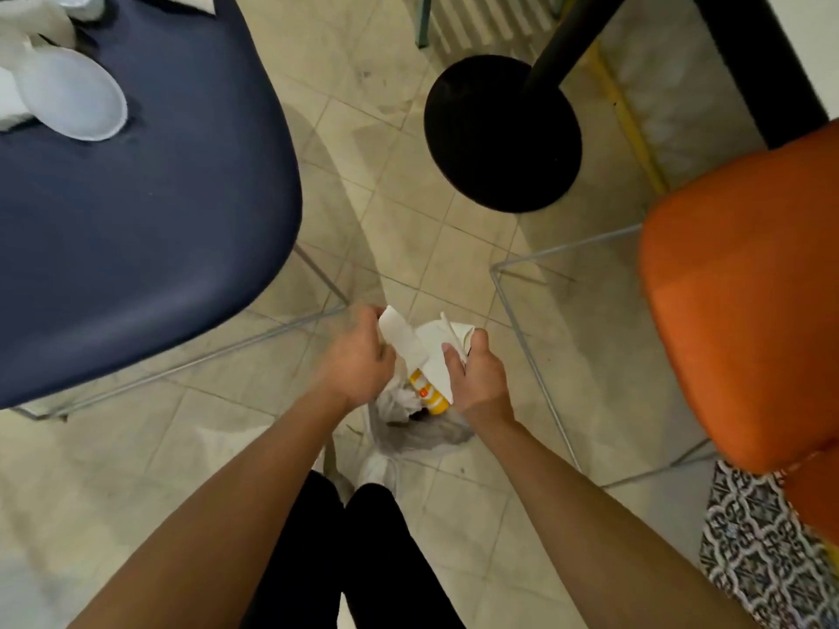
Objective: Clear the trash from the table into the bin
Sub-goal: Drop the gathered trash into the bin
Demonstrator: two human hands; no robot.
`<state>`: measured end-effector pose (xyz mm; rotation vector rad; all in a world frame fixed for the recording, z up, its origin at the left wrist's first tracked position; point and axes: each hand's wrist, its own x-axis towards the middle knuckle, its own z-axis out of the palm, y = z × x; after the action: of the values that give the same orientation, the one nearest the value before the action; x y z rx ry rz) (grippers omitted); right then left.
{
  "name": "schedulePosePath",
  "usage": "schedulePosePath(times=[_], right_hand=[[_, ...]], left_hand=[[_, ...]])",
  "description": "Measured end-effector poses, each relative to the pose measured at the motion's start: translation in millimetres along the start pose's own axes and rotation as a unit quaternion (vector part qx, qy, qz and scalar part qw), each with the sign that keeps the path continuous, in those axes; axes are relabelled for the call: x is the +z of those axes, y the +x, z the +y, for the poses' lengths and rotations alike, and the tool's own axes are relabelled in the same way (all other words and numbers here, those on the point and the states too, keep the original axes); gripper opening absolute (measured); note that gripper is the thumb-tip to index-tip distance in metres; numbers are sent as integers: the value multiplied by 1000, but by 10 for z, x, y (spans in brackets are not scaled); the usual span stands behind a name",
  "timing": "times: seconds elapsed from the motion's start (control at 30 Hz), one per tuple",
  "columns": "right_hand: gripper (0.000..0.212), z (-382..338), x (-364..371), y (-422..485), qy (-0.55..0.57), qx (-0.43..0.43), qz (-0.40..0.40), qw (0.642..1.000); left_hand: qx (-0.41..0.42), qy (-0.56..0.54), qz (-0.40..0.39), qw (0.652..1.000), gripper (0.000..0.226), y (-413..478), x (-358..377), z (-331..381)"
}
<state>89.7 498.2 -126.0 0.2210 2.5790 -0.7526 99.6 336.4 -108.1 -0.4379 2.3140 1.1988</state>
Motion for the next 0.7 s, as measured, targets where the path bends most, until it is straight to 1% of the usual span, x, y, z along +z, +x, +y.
schedulePosePath(times=[0.07,0.2,0.33,0.43,0.5,0.57,0.7], right_hand=[[35,169,109,-12,10,15,-7,1000],[27,481,414,65,25,47,-33,998],[39,686,734,228,51,118,-83,988],[40,815,942,372,42,149,-120,981],[40,907,1076,478,37,164,-140,976],[42,987,1177,576,26,169,-158,973],[50,1152,1353,746,0,173,-177,969]], left_hand=[[-9,30,-13,999,39,42,193,-76],[-35,89,-32,995,40,214,540,-244],[-42,145,-71,986,41,442,868,-488],[-28,184,-107,977,41,599,1065,-658],[-5,208,-134,969,42,730,1190,-766],[21,228,-157,961,43,861,1293,-838],[43,276,-183,943,47,1103,1502,-964]])
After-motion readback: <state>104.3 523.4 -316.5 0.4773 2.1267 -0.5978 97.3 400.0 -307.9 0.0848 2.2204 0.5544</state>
